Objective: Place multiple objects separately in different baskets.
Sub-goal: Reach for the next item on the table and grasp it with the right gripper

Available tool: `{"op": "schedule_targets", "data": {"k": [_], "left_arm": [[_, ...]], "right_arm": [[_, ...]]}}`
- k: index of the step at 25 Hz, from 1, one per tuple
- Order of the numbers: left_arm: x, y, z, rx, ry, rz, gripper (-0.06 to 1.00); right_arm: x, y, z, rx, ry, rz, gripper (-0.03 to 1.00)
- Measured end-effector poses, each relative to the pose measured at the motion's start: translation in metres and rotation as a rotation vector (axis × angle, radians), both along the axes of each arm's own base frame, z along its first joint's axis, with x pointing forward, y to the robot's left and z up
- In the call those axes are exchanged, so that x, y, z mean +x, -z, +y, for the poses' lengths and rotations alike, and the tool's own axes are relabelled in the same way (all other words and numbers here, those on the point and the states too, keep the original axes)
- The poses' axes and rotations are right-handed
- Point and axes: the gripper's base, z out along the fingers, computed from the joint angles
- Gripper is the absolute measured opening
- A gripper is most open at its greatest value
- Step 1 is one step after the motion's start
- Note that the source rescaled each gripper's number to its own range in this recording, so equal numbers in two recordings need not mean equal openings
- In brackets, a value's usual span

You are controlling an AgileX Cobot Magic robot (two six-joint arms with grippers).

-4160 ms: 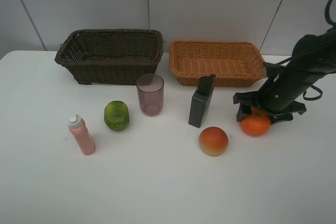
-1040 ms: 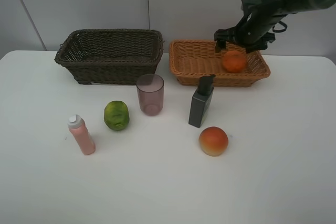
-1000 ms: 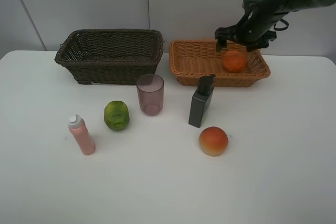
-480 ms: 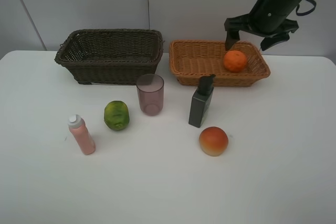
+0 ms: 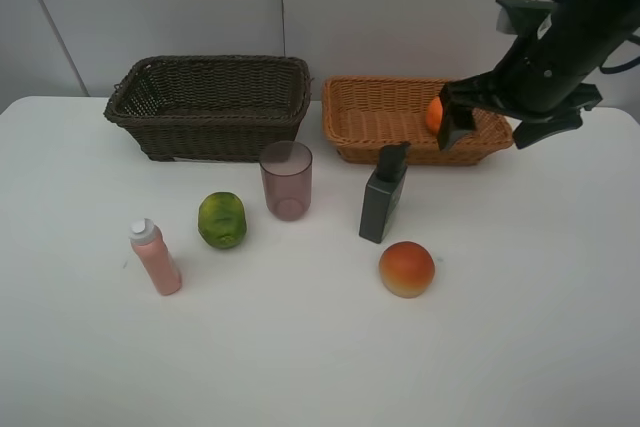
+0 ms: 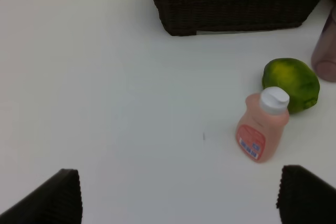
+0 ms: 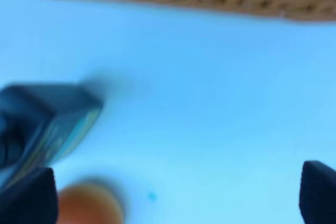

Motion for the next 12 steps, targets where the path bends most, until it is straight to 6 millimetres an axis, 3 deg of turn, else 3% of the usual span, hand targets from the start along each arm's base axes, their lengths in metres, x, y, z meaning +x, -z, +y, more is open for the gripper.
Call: {"op": "schedule_targets", "data": {"k": [12], "left_arm": [[0.0, 0.0, 0.0, 0.0, 0.0, 0.0, 0.96]], "right_arm": [[-0.045, 0.01, 0.024, 0.006, -0.071, 0.068, 1.0]]}}
